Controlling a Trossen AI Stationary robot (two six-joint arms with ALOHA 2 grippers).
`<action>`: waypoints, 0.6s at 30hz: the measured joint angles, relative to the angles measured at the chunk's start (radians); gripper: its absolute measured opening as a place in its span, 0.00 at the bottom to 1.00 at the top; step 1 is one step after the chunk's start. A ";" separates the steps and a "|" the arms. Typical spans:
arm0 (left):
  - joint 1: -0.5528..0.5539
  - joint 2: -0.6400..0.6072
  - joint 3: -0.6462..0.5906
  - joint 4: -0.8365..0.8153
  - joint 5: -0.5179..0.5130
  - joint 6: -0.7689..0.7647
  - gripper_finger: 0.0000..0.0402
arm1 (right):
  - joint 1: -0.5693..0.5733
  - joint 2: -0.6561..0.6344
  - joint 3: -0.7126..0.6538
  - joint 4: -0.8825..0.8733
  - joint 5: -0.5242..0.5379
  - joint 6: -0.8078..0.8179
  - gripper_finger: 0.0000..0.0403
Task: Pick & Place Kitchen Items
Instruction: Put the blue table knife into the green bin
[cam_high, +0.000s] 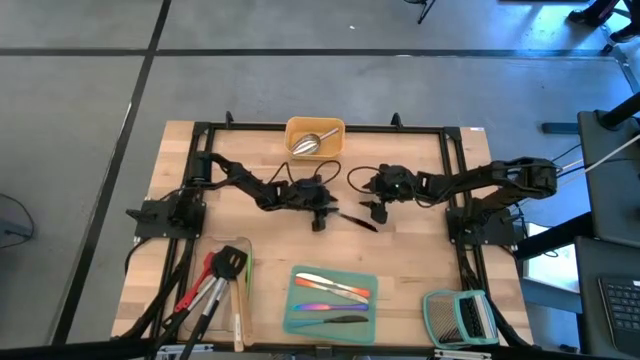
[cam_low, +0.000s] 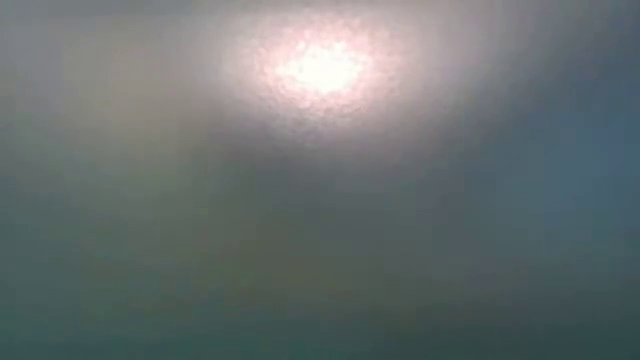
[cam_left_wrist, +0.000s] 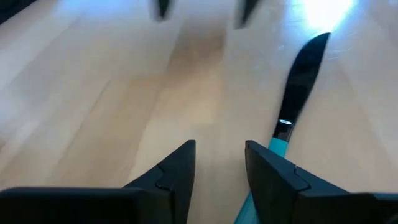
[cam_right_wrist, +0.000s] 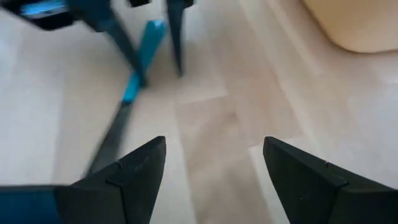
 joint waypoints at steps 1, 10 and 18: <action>0.002 -0.008 -0.017 0.001 -0.017 -0.013 0.34 | 0.007 0.000 0.000 0.000 -0.010 -0.001 0.68; 0.002 -0.083 -0.120 0.005 -0.080 -0.095 0.37 | 0.080 -0.003 0.000 0.061 -0.025 -0.033 0.68; -0.056 -0.150 -0.165 -0.023 -0.214 -0.176 0.38 | 0.119 -0.003 0.000 0.148 -0.025 -0.018 0.68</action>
